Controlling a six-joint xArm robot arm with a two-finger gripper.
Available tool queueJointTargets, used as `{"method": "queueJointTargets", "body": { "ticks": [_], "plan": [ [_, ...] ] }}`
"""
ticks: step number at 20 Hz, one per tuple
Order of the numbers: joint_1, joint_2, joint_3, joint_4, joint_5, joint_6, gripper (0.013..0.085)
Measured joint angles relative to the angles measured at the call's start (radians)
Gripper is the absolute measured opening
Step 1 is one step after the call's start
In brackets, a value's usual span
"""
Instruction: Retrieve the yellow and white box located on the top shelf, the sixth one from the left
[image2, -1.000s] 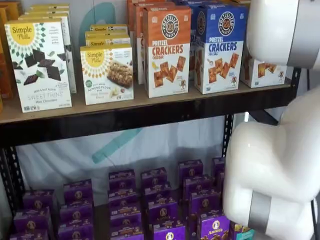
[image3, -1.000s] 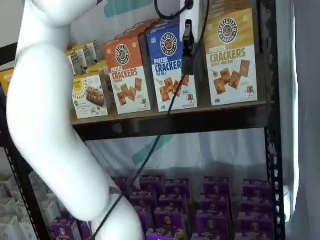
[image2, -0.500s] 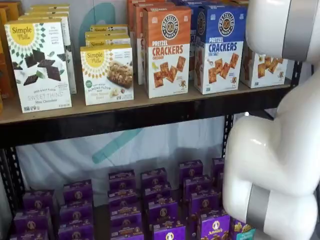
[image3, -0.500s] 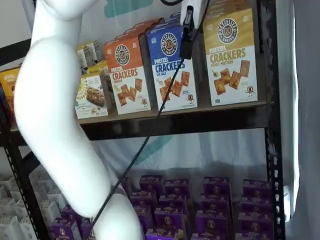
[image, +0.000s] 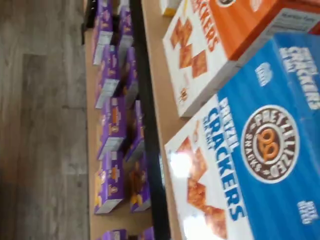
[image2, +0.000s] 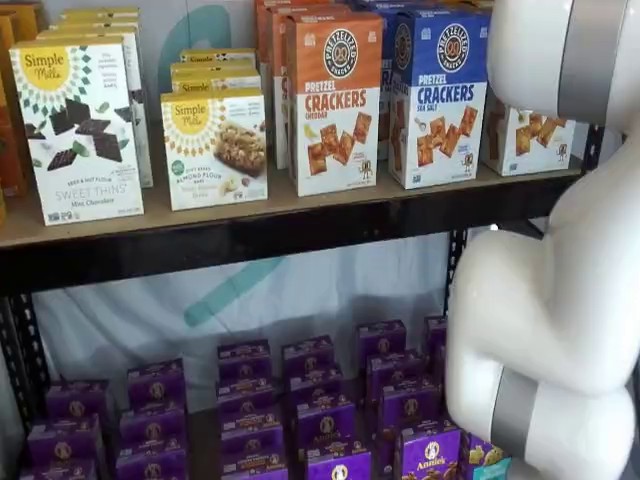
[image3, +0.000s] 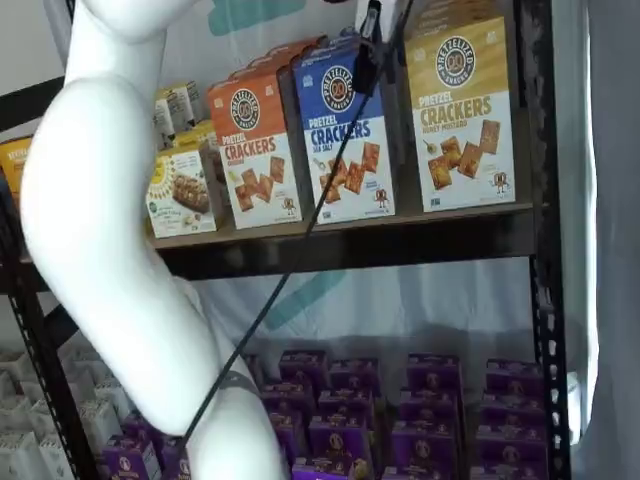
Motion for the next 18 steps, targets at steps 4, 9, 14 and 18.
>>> {"method": "queueJointTargets", "body": {
  "ticks": [4,9,14,18],
  "plan": [
    [0.006,0.011,-0.016,0.037,-0.031,0.024,0.085],
    [0.033,0.034,-0.031,0.05,-0.097,0.038,0.085],
    [0.064,0.073,-0.05,0.041,-0.17,0.037,0.085],
    [0.085,0.11,-0.074,0.016,-0.205,0.029,0.085]
  ]
}}
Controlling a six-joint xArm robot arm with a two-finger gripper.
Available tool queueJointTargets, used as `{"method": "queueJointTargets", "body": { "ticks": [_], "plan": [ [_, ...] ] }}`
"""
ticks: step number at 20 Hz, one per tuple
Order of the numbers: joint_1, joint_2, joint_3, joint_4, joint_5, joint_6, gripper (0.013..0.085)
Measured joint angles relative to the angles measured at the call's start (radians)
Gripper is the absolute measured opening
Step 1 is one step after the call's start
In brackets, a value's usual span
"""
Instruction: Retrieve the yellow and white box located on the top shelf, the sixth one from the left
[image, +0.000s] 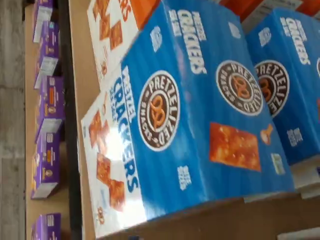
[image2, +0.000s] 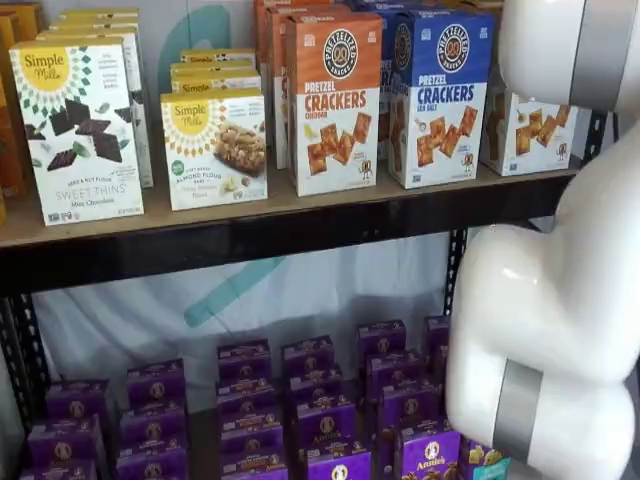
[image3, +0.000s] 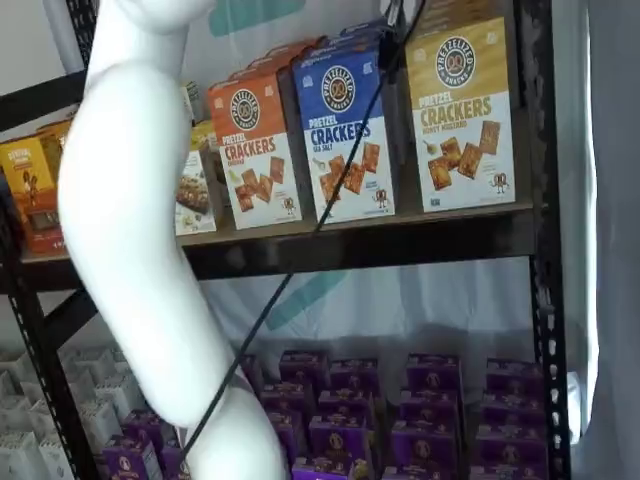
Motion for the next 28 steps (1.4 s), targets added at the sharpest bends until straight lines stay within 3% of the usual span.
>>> {"method": "queueJointTargets", "body": {
  "ticks": [9,18,22,28],
  "plan": [
    [0.026,0.062,-0.052,-0.069,-0.036,-0.026,0.085],
    [0.046,0.127,-0.162,-0.155,0.023,-0.024,0.085],
    [0.052,0.134,-0.174,-0.167,0.026,-0.022,0.085],
    [0.049,0.146,-0.195,-0.133,0.031,-0.004,0.085]
  ]
}}
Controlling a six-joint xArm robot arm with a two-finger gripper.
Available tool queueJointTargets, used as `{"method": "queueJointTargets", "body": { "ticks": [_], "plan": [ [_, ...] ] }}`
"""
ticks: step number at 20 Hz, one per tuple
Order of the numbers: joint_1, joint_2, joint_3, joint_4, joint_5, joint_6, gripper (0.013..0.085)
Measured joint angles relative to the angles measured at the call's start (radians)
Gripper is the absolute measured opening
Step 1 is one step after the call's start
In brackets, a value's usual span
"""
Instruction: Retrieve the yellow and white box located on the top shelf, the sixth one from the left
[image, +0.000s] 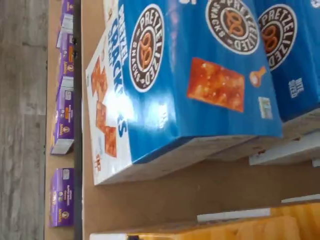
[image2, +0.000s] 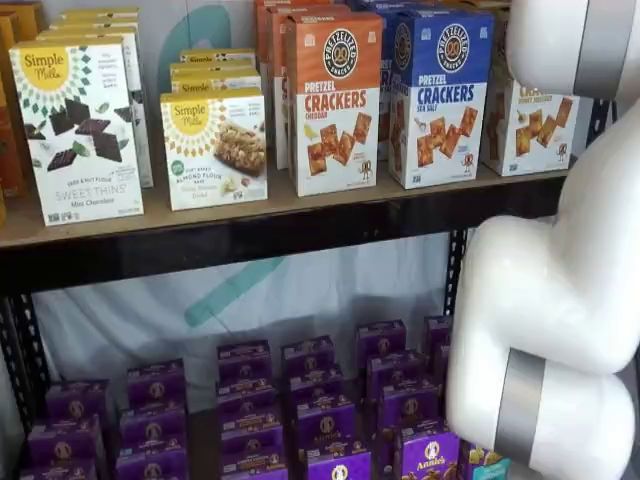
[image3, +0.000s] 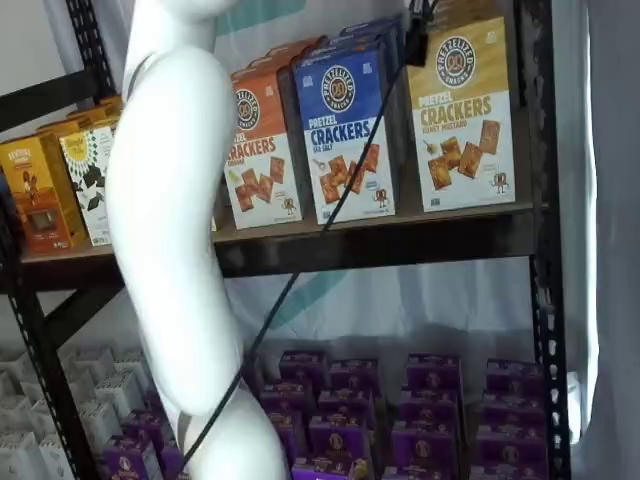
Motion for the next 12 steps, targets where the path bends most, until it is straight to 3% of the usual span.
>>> {"method": "queueJointTargets", "body": {
  "ticks": [8,12],
  "plan": [
    [0.034,-0.007,0.023,-0.063,-0.055,-0.015,0.085],
    [0.043,0.011,-0.001,-0.092,-0.023,-0.01,0.085]
  ]
}}
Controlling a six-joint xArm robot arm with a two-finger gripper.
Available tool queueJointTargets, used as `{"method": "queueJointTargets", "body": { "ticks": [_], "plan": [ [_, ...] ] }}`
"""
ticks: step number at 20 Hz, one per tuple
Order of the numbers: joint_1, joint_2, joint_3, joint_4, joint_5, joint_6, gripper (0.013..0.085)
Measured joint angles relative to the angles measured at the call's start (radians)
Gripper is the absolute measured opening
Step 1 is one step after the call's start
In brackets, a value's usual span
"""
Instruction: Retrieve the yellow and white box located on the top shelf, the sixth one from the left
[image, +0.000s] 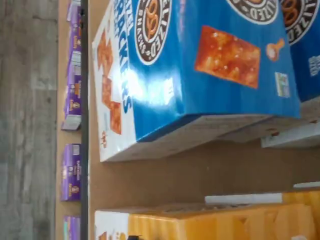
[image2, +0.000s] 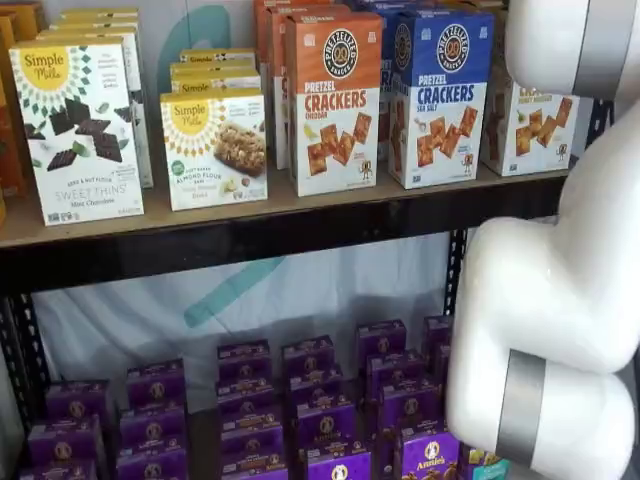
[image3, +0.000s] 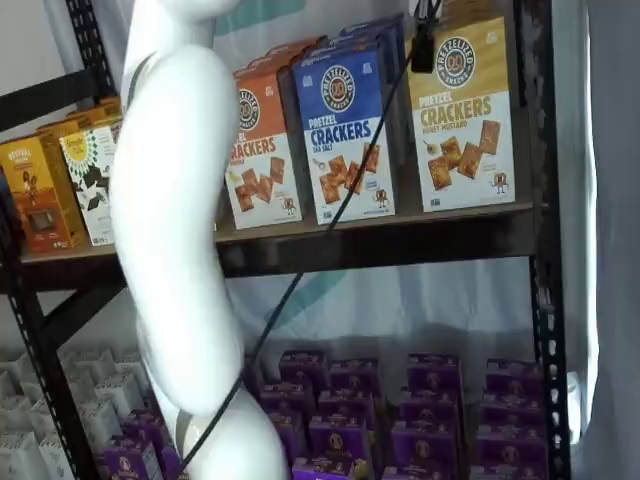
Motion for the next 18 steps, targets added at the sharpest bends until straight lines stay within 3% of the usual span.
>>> {"method": "queueJointTargets", "body": {
  "ticks": [8,13,18],
  "plan": [
    [0.027,0.017,-0.054,-0.067,0.058,0.015,0.085],
    [0.062,0.029,-0.088,-0.159,0.086,0.015,0.085],
    [0.071,0.03,-0.091,-0.188,0.077,0.011,0.085]
  ]
}}
